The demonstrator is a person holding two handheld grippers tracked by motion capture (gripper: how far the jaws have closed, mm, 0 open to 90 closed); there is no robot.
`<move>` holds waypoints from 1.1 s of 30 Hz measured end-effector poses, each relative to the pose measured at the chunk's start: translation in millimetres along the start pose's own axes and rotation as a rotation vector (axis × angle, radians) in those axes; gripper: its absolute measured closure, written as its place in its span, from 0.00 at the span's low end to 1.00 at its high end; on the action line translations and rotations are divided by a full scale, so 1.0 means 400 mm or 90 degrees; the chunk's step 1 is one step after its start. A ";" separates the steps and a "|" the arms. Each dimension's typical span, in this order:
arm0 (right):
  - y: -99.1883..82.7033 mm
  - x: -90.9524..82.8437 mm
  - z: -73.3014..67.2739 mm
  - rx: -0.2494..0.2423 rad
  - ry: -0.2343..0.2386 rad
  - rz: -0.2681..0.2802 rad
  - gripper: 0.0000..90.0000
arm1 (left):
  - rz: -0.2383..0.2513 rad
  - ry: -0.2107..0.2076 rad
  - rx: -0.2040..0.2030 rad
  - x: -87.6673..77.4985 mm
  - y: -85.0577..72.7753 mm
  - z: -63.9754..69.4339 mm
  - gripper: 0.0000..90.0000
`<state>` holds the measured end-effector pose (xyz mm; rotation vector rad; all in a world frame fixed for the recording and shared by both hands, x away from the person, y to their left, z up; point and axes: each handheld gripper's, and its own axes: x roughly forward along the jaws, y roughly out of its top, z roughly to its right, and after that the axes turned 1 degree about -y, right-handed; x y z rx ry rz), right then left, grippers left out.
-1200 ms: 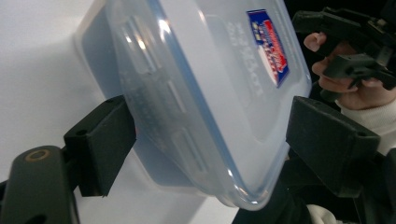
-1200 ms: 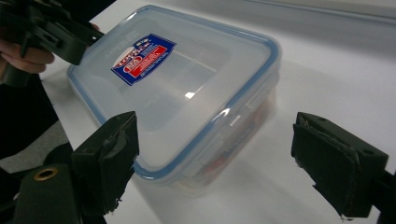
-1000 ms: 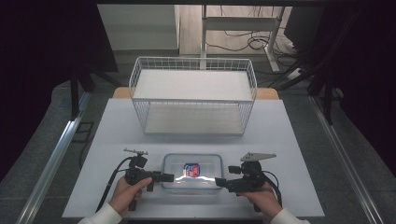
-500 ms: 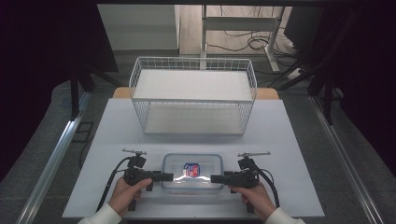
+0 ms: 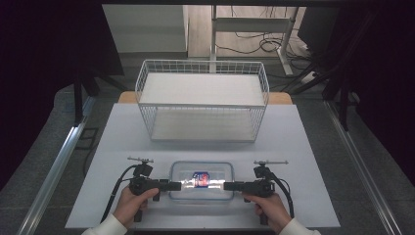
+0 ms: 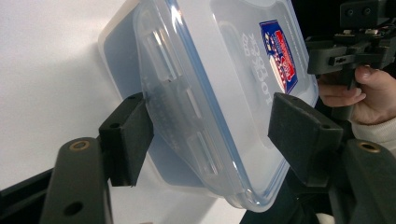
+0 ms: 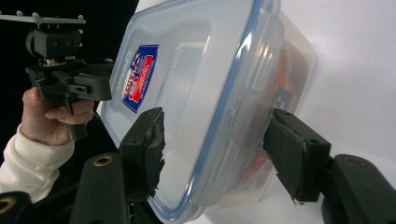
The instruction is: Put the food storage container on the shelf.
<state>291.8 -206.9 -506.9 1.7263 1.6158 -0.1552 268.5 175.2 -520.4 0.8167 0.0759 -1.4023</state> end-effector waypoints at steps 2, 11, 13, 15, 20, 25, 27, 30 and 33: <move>-0.001 -0.002 -0.001 0.002 0.001 0.001 0.45 | 0.000 -0.002 0.002 -0.002 0.000 -0.001 0.36; -0.016 -0.018 -0.011 -0.001 0.004 0.018 0.50 | 0.008 -0.006 0.028 -0.021 -0.012 0.013 0.44; -0.019 -0.020 -0.011 -0.001 0.004 0.022 0.51 | 0.010 -0.009 0.031 -0.023 -0.013 0.014 0.44; -0.021 -0.021 -0.011 0.004 0.005 0.024 0.51 | 0.015 -0.015 0.029 -0.025 -0.014 0.012 0.46; -0.024 -0.024 -0.013 0.001 0.007 0.028 0.53 | 0.019 -0.027 0.017 -0.032 -0.018 0.004 0.50; -0.025 -0.027 -0.017 -0.004 0.005 0.026 0.54 | 0.025 -0.025 0.021 -0.033 -0.019 0.009 0.51; -0.025 -0.027 -0.018 -0.006 0.005 0.026 0.54 | 0.026 -0.024 0.022 -0.034 -0.018 0.009 0.51; -0.025 -0.030 -0.020 -0.001 0.007 0.030 0.57 | 0.027 -0.019 0.022 -0.038 -0.018 0.010 0.52; -0.025 -0.031 -0.027 -0.018 -0.002 0.034 0.57 | 0.028 -0.013 0.029 -0.038 -0.017 0.015 0.53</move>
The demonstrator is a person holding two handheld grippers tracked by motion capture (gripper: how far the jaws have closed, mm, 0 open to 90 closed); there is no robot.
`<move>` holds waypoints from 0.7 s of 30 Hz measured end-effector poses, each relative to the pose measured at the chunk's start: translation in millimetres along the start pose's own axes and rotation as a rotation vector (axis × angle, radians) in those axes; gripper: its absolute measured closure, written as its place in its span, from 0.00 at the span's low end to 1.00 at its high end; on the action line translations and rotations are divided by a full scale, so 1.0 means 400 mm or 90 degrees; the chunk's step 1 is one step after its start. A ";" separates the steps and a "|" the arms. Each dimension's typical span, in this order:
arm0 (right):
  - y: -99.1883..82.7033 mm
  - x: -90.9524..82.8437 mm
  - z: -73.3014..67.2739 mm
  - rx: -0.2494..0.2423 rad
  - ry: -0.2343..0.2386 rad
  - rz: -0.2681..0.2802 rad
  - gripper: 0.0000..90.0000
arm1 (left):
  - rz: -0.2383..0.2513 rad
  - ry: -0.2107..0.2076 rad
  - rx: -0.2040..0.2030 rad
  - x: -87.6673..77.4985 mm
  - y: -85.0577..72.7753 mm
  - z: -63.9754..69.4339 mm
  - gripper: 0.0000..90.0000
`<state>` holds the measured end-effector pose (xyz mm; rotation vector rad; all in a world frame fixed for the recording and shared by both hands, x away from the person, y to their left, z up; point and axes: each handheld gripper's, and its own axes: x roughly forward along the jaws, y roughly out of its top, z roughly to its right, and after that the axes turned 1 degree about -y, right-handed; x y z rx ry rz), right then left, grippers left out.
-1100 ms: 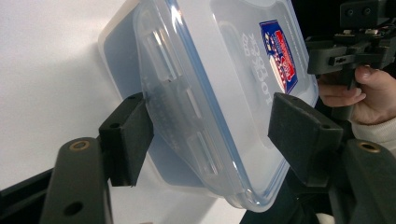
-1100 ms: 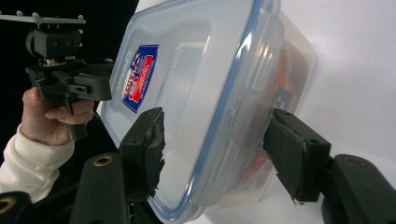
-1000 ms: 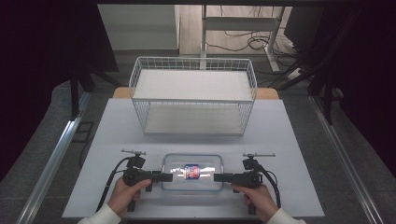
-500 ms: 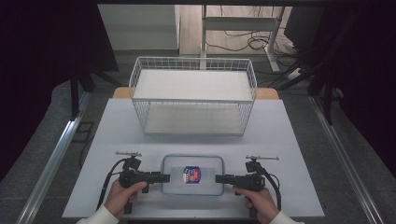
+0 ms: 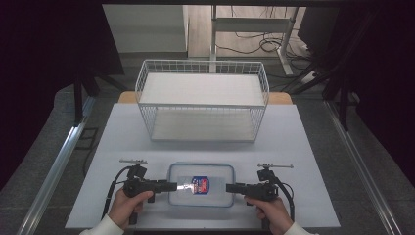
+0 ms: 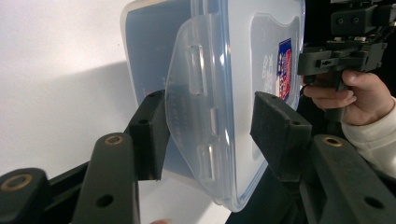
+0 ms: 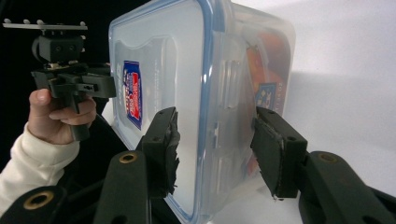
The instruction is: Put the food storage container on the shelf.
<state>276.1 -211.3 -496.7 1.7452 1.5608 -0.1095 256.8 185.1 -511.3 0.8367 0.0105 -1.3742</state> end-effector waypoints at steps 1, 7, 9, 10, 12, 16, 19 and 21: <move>0.001 0.000 -0.001 -0.001 -0.002 0.001 0.57 | -0.001 0.004 0.003 0.000 0.001 0.003 0.53; 0.007 -0.001 -0.001 -0.002 -0.006 0.003 0.57 | -0.002 0.015 0.009 0.000 0.007 0.013 0.53; 0.009 -0.001 -0.001 -0.002 -0.007 0.003 0.57 | 0.000 0.015 0.007 0.000 0.010 0.012 0.53; 0.010 -0.001 -0.001 -0.002 -0.007 0.004 0.57 | -0.001 0.016 0.007 0.001 0.011 0.011 0.53; 0.014 0.000 0.000 0.000 -0.008 0.007 0.58 | 0.003 0.016 0.004 0.002 0.013 0.011 0.53; 0.027 -0.003 0.003 -0.003 -0.009 0.014 0.58 | 0.003 0.017 0.009 0.003 0.024 0.012 0.54; 0.039 -0.005 0.003 -0.005 -0.008 0.018 0.58 | 0.006 0.019 0.011 0.003 0.038 0.013 0.54; 0.048 -0.004 0.003 -0.007 -0.008 0.021 0.58 | 0.007 0.021 0.013 0.003 0.047 0.010 0.54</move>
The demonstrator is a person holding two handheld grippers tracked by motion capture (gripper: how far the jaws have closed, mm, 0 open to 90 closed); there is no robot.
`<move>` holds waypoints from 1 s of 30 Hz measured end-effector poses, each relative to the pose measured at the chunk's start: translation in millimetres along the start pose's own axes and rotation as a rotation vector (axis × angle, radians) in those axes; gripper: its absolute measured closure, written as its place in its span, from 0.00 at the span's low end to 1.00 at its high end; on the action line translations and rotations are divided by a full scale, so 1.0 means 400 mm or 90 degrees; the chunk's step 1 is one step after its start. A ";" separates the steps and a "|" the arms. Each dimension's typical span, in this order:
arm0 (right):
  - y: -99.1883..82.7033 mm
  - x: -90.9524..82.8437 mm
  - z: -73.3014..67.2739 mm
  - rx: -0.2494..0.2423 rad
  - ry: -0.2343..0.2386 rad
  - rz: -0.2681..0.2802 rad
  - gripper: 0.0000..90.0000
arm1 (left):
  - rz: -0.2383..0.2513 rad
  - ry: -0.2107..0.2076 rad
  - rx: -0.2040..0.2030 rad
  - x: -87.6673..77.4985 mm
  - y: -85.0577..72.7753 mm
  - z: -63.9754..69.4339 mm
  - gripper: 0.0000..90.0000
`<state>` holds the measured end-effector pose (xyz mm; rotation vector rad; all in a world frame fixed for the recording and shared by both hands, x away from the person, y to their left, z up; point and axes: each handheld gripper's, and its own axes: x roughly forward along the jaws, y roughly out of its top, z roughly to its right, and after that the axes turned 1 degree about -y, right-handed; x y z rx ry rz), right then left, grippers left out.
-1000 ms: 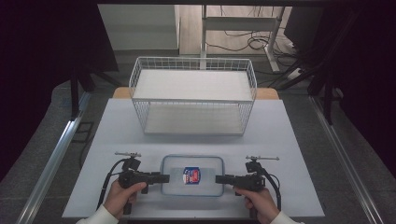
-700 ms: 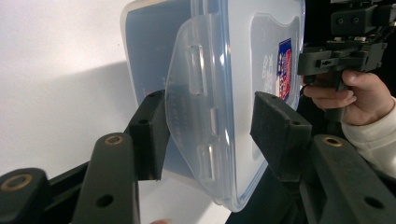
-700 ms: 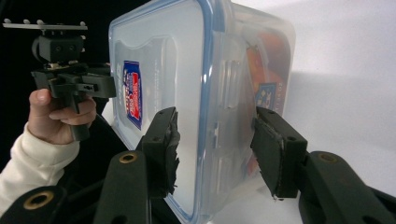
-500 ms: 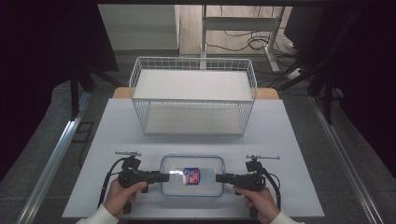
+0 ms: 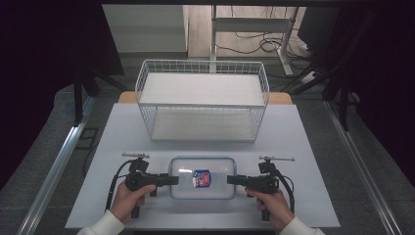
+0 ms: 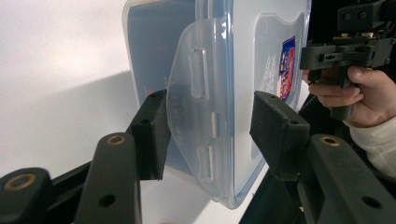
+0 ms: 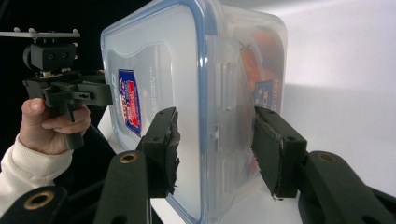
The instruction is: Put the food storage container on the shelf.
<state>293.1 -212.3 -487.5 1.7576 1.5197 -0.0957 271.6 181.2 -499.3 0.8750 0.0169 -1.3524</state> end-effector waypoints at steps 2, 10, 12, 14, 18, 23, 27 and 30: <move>0.012 0.002 0.002 -0.001 0.001 0.003 0.58 | 0.007 0.000 -0.001 0.001 0.008 -0.003 0.54; 0.065 0.008 0.006 -0.016 0.005 0.022 0.58 | 0.024 0.002 0.012 -0.002 0.061 -0.012 0.54; 0.077 0.010 0.008 -0.022 0.003 0.026 0.58 | 0.028 0.000 0.011 -0.002 0.073 -0.017 0.54; 0.093 0.014 0.011 -0.034 0.004 0.026 0.58 | 0.033 -0.001 0.011 -0.002 0.082 -0.022 0.55; 0.118 0.022 0.012 -0.051 0.005 0.027 0.58 | 0.043 0.002 0.016 -0.006 0.096 -0.032 0.55; 0.144 0.037 0.016 -0.062 0.007 0.029 0.58 | 0.051 0.003 0.018 -0.006 0.113 -0.047 0.55; 0.161 0.042 0.021 -0.071 0.007 0.033 0.58 | 0.055 0.003 0.024 -0.002 0.128 -0.054 0.55; 0.170 0.043 0.020 -0.078 0.003 0.038 0.58 | 0.057 0.000 0.029 -0.002 0.139 -0.061 0.55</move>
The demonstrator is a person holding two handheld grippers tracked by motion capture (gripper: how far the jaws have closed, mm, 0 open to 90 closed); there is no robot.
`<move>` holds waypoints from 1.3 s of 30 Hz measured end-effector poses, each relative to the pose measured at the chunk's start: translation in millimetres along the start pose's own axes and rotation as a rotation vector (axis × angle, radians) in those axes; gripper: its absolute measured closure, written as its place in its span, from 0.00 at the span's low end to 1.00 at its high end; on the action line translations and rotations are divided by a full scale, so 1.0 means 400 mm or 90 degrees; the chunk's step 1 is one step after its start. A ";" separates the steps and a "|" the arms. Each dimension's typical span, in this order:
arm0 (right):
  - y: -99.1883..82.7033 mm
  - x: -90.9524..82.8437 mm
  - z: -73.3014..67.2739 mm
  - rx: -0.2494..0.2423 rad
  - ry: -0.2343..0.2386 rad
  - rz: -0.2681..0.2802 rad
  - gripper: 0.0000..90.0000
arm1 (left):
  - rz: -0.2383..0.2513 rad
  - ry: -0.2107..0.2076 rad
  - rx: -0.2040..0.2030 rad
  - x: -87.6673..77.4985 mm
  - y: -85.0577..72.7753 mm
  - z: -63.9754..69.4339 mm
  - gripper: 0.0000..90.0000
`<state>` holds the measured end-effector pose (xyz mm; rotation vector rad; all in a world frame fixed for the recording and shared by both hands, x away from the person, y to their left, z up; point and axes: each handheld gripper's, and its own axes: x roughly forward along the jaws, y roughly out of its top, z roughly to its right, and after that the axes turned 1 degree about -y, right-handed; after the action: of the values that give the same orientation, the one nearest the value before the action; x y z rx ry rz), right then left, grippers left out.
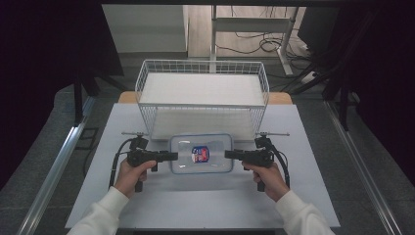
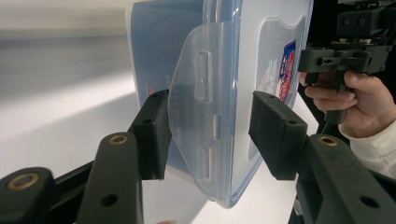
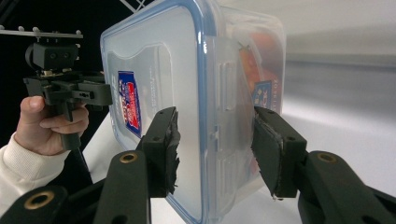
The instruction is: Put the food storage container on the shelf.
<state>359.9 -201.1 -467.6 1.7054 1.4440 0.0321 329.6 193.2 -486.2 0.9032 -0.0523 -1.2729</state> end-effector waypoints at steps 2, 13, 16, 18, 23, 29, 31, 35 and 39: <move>0.004 0.004 0.002 0.001 0.000 0.001 0.58 | 0.003 -0.003 -0.005 0.003 0.004 -0.010 0.55; 0.029 0.041 0.030 0.003 -0.010 0.002 0.58 | 0.009 -0.012 -0.023 0.020 0.017 -0.062 0.55; 0.033 0.053 0.038 0.006 -0.007 0.006 0.58 | 0.005 -0.008 -0.020 0.020 0.026 -0.071 0.55; 0.034 0.058 0.041 0.010 -0.004 0.006 0.58 | 0.007 -0.002 -0.012 0.017 0.039 -0.070 0.55; 0.043 0.063 0.052 0.016 -0.004 0.019 0.58 | 0.004 -0.004 -0.009 0.030 0.059 -0.084 0.55; 0.051 0.066 0.078 0.028 -0.014 0.031 0.58 | 0.008 -0.009 -0.019 0.059 0.070 -0.103 0.55; 0.053 0.068 0.084 0.030 -0.018 0.036 0.58 | 0.010 -0.011 -0.019 0.068 0.073 -0.113 0.55; 0.059 0.076 0.101 0.035 -0.020 0.042 0.58 | 0.012 -0.009 -0.021 0.081 0.080 -0.126 0.55; 0.060 0.084 0.117 0.045 -0.019 0.046 0.58 | 0.018 -0.010 -0.023 0.089 0.084 -0.135 0.55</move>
<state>414.4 -200.1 -498.0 1.8086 1.3754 -0.0045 395.6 193.6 -517.6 0.8595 -0.0543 -1.2504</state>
